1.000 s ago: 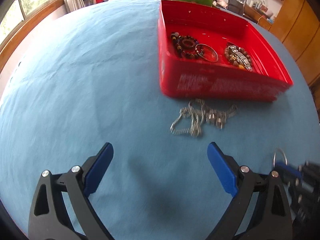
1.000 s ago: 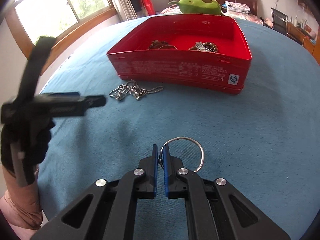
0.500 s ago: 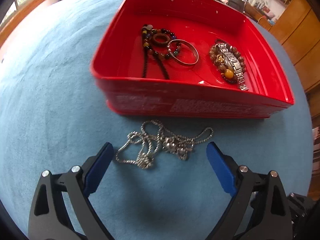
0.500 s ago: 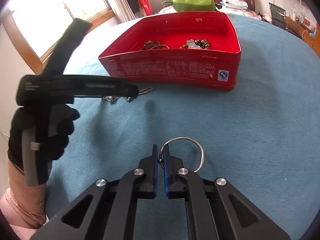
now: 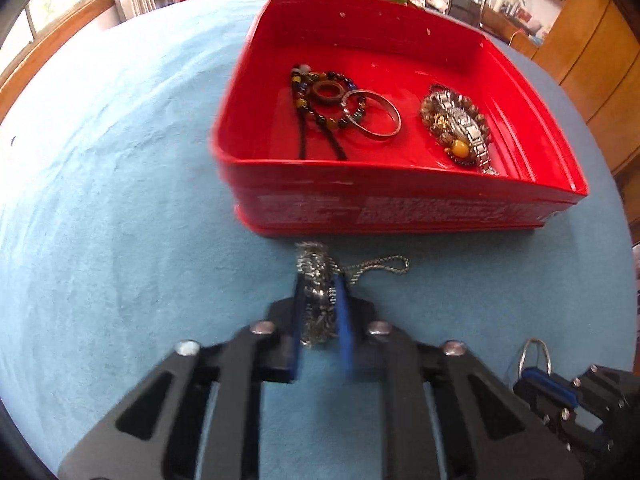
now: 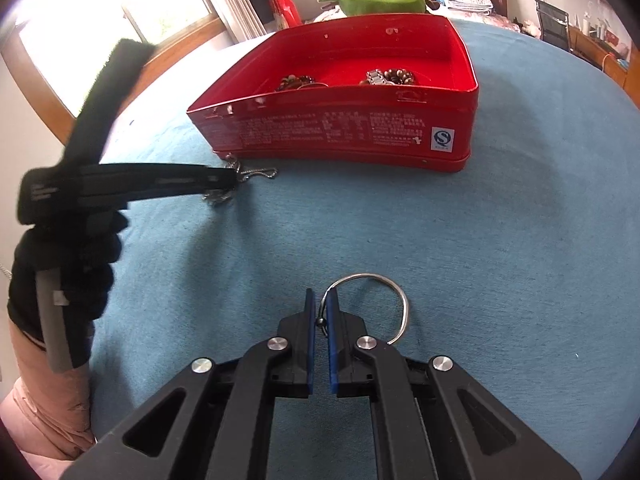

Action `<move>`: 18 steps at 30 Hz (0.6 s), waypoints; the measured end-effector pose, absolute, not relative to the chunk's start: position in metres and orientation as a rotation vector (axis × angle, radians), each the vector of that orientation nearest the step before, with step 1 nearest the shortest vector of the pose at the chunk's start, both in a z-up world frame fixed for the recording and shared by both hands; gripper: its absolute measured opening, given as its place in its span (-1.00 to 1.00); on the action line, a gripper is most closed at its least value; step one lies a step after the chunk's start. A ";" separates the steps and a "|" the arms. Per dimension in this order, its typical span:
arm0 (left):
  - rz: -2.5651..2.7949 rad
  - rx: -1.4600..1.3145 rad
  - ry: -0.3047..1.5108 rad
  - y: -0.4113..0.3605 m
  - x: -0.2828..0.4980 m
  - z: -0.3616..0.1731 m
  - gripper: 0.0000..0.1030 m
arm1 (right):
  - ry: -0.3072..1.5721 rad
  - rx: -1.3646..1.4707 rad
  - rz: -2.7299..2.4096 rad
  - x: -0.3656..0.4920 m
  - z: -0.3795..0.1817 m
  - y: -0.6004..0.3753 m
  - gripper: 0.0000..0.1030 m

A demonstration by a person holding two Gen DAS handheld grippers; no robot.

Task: Organize jewelry
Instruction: 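Grasp the silver ball chain with the left tool while the right tool holds the ring, then lift the ball chain with the left tool while the right tool carries the ring over the tray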

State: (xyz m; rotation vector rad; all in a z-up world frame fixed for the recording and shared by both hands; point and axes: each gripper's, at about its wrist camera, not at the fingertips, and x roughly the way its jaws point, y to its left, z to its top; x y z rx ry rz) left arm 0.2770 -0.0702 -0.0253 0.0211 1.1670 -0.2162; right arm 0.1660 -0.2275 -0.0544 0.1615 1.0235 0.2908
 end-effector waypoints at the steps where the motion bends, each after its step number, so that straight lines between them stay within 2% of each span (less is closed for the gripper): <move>1: -0.231 -0.003 1.170 -0.064 0.274 -0.023 -0.82 | 1.022 0.161 0.290 0.165 -0.054 -0.228 -0.91; 14: -0.276 -0.104 1.052 -0.024 0.238 0.017 -0.83 | 1.013 0.177 0.295 0.163 -0.052 -0.229 -0.91; 18: -0.288 -0.069 1.066 -0.024 0.236 0.010 -0.83 | 1.020 0.173 0.294 0.163 -0.053 -0.227 -0.91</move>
